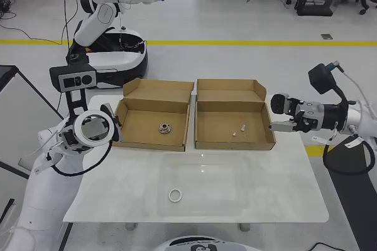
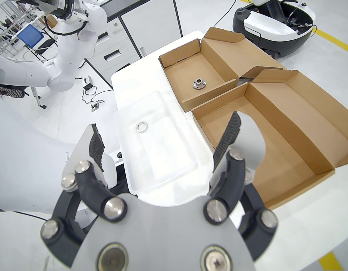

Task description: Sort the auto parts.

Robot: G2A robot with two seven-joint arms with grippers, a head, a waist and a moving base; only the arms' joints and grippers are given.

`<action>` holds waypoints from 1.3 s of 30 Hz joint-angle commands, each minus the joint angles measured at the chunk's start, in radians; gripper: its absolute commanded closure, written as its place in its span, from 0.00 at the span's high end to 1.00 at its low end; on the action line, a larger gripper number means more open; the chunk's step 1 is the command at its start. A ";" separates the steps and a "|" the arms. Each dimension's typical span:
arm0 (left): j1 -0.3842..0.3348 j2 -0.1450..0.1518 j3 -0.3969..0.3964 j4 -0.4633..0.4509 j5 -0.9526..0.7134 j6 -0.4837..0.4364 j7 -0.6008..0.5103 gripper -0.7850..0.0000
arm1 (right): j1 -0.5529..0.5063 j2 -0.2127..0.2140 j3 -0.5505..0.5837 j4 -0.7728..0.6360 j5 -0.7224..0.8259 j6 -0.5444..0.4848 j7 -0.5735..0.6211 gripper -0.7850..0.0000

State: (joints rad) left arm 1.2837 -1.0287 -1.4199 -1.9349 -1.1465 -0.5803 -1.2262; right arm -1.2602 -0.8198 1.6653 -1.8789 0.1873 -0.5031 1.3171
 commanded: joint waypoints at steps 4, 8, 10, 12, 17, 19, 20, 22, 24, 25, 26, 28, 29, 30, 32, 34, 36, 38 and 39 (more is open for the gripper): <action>-0.013 -0.004 0.024 -0.008 0.141 0.062 0.100 0.00 | 0.000 0.000 0.000 0.000 0.000 0.000 0.000 1.00; -0.040 -0.011 0.070 0.008 0.290 0.108 0.192 0.00 | 0.000 0.000 0.000 0.000 0.000 0.000 0.000 1.00; -0.052 -0.016 0.102 0.010 0.332 0.125 0.227 0.00 | 0.000 0.000 0.000 0.000 0.000 0.000 0.000 1.00; -0.066 -0.020 0.129 0.016 0.373 0.136 0.253 0.00 | 0.000 0.000 0.000 0.000 0.000 0.000 0.000 1.00; -0.111 -0.033 0.177 0.039 0.487 0.165 0.370 0.00 | 0.000 0.000 0.000 0.000 0.000 0.000 0.000 1.00; -0.130 -0.038 0.195 0.047 0.530 0.182 0.420 0.00 | 0.000 0.000 0.000 0.000 0.000 0.000 0.000 1.00; -0.140 -0.041 0.205 0.049 0.550 0.192 0.445 0.00 | 0.000 0.000 0.000 0.000 0.000 0.000 0.000 1.00; -0.160 -0.047 0.223 0.059 0.586 0.215 0.494 0.00 | 0.000 0.000 0.000 0.000 0.000 0.000 0.000 1.00; -0.184 -0.053 0.241 0.070 0.628 0.238 0.533 0.00 | 0.000 0.000 0.000 0.000 0.000 0.000 0.000 1.00; -0.198 -0.055 0.248 0.079 0.646 0.247 0.550 0.00 | 0.000 0.000 0.000 0.000 0.000 0.000 0.000 1.00; -0.214 -0.058 0.253 0.090 0.664 0.256 0.565 0.00 | 0.000 0.000 0.000 0.000 0.000 0.000 0.000 1.00; -0.248 -0.062 0.261 0.117 0.704 0.269 0.578 0.00 | 0.000 0.000 0.000 0.000 0.000 0.000 0.000 1.00; -0.265 -0.063 0.264 0.133 0.735 0.283 0.581 0.00 | 0.000 0.000 0.000 0.000 0.000 0.000 0.000 1.00; -0.281 -0.064 0.267 0.147 0.769 0.301 0.582 0.00 | 0.000 0.000 0.000 0.000 0.000 0.000 0.000 1.00; -0.313 -0.065 0.274 0.166 0.849 0.333 0.591 0.00 | 0.000 0.000 0.000 0.000 0.000 0.000 0.000 1.00; -0.335 -0.067 0.287 0.174 0.906 0.366 0.605 0.00 | 0.000 0.000 0.000 0.000 0.000 0.000 0.000 1.00; -0.351 -0.070 0.305 0.177 0.969 0.406 0.618 0.00 | 0.000 0.000 0.000 0.000 0.000 0.000 0.000 1.00; -0.359 -0.072 0.325 0.182 1.039 0.455 0.633 0.00 | 0.000 0.000 0.000 0.000 0.000 0.000 0.000 1.00; -0.362 -0.073 0.335 0.182 1.075 0.478 0.641 0.00 | 0.000 0.000 0.000 0.000 0.000 0.000 0.000 1.00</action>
State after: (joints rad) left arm 0.9244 -1.1012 -1.0961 -1.7536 -0.1181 -0.1320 -0.5931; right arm -1.2602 -0.8198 1.6653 -1.8789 0.1873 -0.5031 1.3171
